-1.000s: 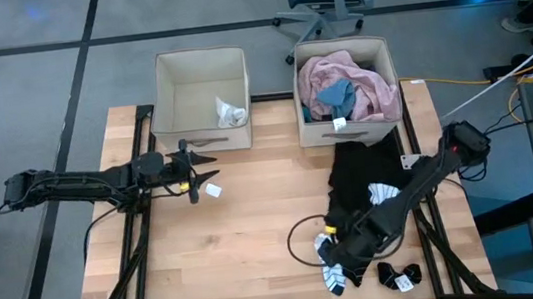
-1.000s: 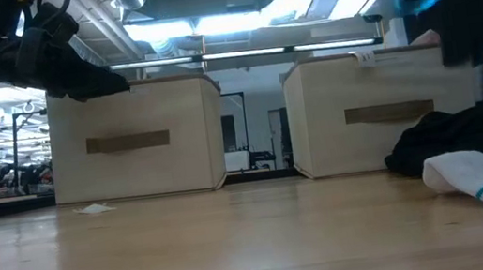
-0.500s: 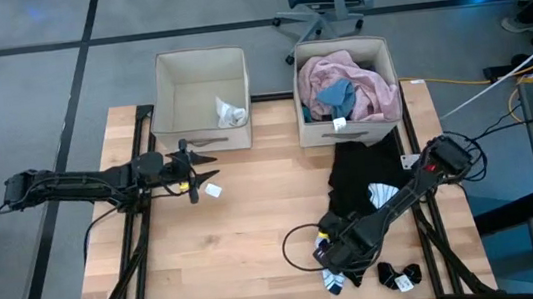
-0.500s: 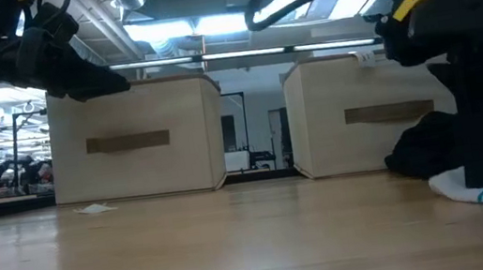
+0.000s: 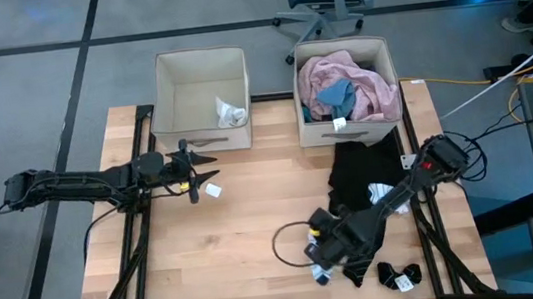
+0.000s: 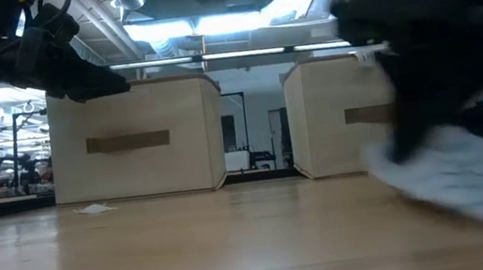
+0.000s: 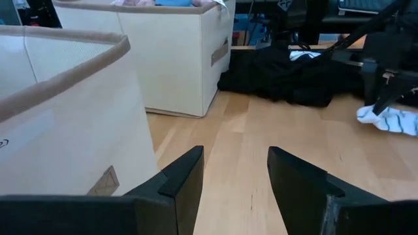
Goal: Sort clothes
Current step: Put the left white stripe sock into the left laundry organizer
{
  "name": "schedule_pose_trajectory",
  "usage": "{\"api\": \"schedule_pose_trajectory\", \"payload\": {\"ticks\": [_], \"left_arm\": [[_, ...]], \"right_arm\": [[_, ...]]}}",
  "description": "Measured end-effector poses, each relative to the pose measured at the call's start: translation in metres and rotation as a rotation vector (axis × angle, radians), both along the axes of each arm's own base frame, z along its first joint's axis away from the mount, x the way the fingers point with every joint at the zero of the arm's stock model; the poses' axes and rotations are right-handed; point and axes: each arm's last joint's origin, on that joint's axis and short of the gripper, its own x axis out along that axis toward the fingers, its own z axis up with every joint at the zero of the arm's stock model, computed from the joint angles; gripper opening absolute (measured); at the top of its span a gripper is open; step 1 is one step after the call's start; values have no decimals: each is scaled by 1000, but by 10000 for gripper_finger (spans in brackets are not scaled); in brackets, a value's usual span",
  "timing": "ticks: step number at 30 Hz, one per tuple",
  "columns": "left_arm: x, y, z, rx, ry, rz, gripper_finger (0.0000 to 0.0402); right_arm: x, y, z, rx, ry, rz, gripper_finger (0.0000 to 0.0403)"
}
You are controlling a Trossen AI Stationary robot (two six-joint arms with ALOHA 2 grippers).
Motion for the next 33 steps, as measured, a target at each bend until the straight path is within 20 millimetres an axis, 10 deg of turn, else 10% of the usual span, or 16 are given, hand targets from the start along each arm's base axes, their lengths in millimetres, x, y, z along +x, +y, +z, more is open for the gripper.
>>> {"api": "schedule_pose_trajectory", "payload": {"ticks": [22, 33], "left_arm": [[-3, 0, -9, -25, 96, 5, 162], [-1, 0, -3, 20, 35, -5, 162]], "right_arm": [[131, -175, 180, -961, -228, 341, 8], [131, -301, 218, -982, -703, 236, 32]]}}
